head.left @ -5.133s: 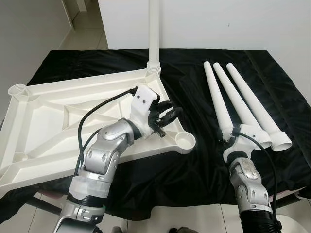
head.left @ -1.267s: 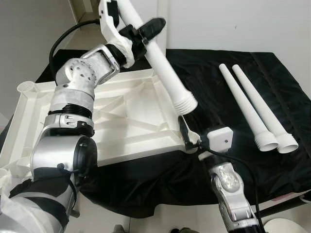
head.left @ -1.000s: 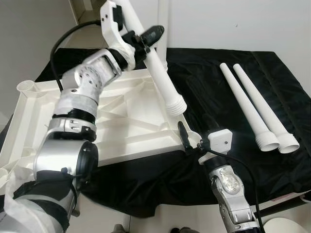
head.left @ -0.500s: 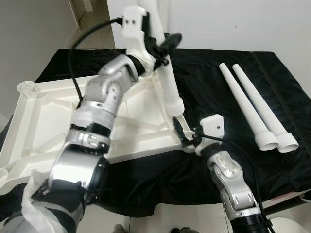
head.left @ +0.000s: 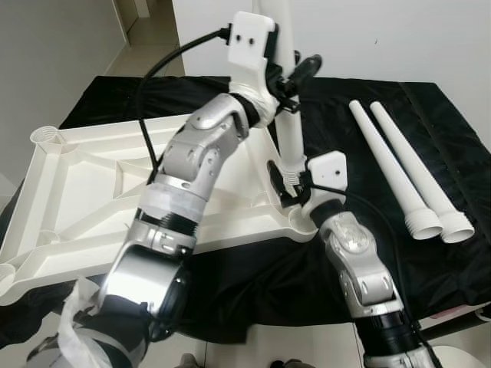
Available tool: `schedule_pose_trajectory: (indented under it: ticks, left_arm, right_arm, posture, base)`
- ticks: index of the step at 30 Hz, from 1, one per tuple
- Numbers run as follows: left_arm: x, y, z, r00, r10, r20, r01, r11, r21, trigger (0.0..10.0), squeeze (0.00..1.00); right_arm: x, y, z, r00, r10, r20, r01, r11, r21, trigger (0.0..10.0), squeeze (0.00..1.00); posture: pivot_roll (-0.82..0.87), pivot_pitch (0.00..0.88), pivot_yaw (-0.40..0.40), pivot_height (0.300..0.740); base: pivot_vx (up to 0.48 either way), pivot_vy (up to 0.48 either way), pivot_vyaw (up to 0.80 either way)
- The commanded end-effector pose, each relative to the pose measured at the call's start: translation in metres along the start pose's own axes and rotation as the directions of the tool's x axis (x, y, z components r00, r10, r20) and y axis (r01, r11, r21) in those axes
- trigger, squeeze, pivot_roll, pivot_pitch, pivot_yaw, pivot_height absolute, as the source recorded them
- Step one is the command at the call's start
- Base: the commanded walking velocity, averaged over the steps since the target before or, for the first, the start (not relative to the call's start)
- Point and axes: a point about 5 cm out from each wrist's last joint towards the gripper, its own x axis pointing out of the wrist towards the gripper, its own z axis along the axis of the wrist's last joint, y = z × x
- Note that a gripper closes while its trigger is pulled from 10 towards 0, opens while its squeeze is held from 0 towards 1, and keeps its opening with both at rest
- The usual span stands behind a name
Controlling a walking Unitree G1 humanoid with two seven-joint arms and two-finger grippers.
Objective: Building children table
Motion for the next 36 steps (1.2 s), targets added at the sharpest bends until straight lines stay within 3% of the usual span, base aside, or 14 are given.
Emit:
schedule_pose_trajectory:
  ticks: [1, 9, 22, 23, 25, 26, 28, 29, 36]
  left_arm:
    - [0.0, -0.005, 0.001, 1.0, -0.004, -0.003, 0.004, 1.0, 0.02, 10.0, 0.0]
    - [0.003, -0.026, -0.002, 0.998, -0.058, 0.001, 0.058, 0.998, 0.019, 10.0, 0.0]
    - [0.005, -0.034, -0.001, 0.998, -0.068, 0.007, 0.068, 0.998, 0.018, 10.0, 0.0]
    - [0.005, -0.035, -0.001, 0.998, -0.068, 0.007, 0.068, 0.998, 0.019, 10.0, 0.0]
    - [0.005, -0.035, -0.001, 0.998, -0.068, 0.007, 0.068, 0.998, 0.019, 10.0, 0.0]
    - [0.005, -0.036, 0.0, 0.997, -0.071, 0.009, 0.071, 0.997, 0.017, 10.0, 0.0]
    - [0.005, -0.037, 0.0, 0.997, -0.072, 0.01, 0.072, 0.997, 0.017, 10.0, 0.0]
    - [0.005, -0.037, 0.0, 0.997, -0.074, 0.012, 0.073, 0.997, 0.017, 10.0, 0.0]
    - [0.006, -0.039, 0.002, 0.997, -0.081, 0.02, 0.08, 0.997, 0.021, 10.0, 0.0]
  right_arm:
    - [0.002, -0.001, -0.005, 0.999, -0.006, -0.032, 0.006, 1.0, -0.017, 10.0, 0.0]
    - [0.017, -0.017, 0.001, 0.997, -0.075, -0.033, 0.074, 0.997, -0.035, 10.0, 0.0]
    - [0.026, -0.01, 0.009, 0.998, -0.055, -0.012, 0.055, 0.998, -0.031, 9.7, 0.0]
    - [0.026, -0.009, 0.009, 0.999, -0.05, -0.013, 0.05, 0.998, -0.032, 4.5, 0.0]
    - [0.026, -0.009, 0.009, 0.999, -0.05, -0.013, 0.05, 0.998, -0.032, 4.5, 0.0]
    - [0.026, -0.007, 0.007, 0.999, -0.044, -0.024, 0.043, 0.999, -0.029, 2.1, 0.0]
    - [0.025, -0.007, 0.006, 0.999, -0.044, -0.031, 0.043, 0.999, -0.028, 1.6, 0.0]
    - [0.025, -0.007, 0.005, 0.998, -0.043, -0.037, 0.042, 0.999, -0.027, 0.0, 0.0]
    - [0.024, -0.008, 0.001, 0.997, -0.054, -0.058, 0.053, 0.998, -0.016, 0.0, 0.0]
  posture:
    - [-0.06, 0.077, 0.051, 0.74]
    - [-0.05, 0.074, 0.044, 0.74]
    - [-0.05, 0.071, 0.04, 0.74]
    - [-0.05, 0.071, 0.04, 0.74]
    - [-0.05, 0.071, 0.04, 0.74]
    - [-0.05, 0.068, 0.041, 0.74]
    - [-0.05, 0.068, 0.041, 0.74]
    - [-0.05, 0.065, 0.04, 0.74]
    - [-0.05, 0.057, 0.039, 0.74]
  base:
    - [0.0, 0.0, 0.0]
    - [0.0, 0.0, 0.0]
    - [0.0, 0.0, 0.0]
    - [0.0, 0.0, 0.0]
    - [0.0, 0.0, 0.0]
    - [0.0, 0.0, 0.0]
    - [0.0, 0.0, 0.0]
    - [0.0, 0.0, 0.0]
    - [0.0, 0.0, 0.0]
